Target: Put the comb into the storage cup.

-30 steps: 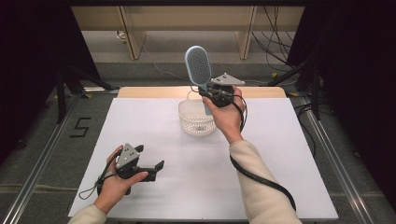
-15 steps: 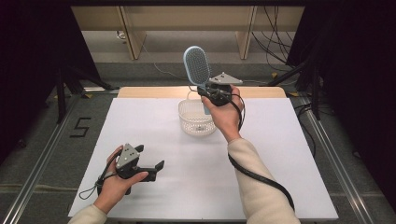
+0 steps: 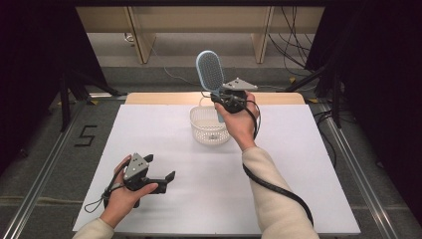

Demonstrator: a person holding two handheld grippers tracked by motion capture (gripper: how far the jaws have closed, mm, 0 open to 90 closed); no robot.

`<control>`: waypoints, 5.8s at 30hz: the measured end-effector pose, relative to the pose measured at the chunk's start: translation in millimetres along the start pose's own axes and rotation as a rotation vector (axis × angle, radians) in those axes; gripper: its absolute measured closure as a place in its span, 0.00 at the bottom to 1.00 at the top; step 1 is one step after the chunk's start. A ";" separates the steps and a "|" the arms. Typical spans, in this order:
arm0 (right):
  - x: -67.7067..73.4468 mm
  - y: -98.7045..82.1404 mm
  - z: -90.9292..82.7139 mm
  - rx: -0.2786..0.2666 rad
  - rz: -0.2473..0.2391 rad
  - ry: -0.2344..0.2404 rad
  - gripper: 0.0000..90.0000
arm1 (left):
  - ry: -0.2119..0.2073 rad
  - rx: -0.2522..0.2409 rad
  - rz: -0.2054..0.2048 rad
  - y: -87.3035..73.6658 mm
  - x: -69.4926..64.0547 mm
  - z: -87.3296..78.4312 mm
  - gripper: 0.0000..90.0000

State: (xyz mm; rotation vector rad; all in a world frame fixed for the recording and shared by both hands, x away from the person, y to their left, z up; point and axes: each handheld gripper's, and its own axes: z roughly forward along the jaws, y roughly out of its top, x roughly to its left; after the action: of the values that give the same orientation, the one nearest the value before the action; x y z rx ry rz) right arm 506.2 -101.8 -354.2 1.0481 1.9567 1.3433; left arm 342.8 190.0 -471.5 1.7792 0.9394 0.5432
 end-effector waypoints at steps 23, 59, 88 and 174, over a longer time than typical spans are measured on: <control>-2.1 -0.4 6.0 0.012 -0.005 -0.009 0.78 | -0.004 0.000 -0.002 -0.1 0.0 0.6 0.01; -3.0 -4.3 12.0 0.027 -0.008 -0.005 0.78 | -0.006 -0.001 -0.003 0.0 0.0 0.7 0.01; -4.5 -12.3 14.1 0.034 -0.011 0.001 0.78 | -0.002 -0.003 0.001 0.2 -0.5 0.2 0.01; -4.6 -34.5 29.8 0.097 -0.053 0.003 0.78 | -0.006 -0.002 -0.001 0.2 0.3 0.8 0.01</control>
State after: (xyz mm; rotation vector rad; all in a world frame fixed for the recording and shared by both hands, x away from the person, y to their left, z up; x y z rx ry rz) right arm 521.8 -97.3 -397.0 1.0311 2.0551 1.2336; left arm 343.7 189.8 -471.6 1.7772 0.9354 0.5377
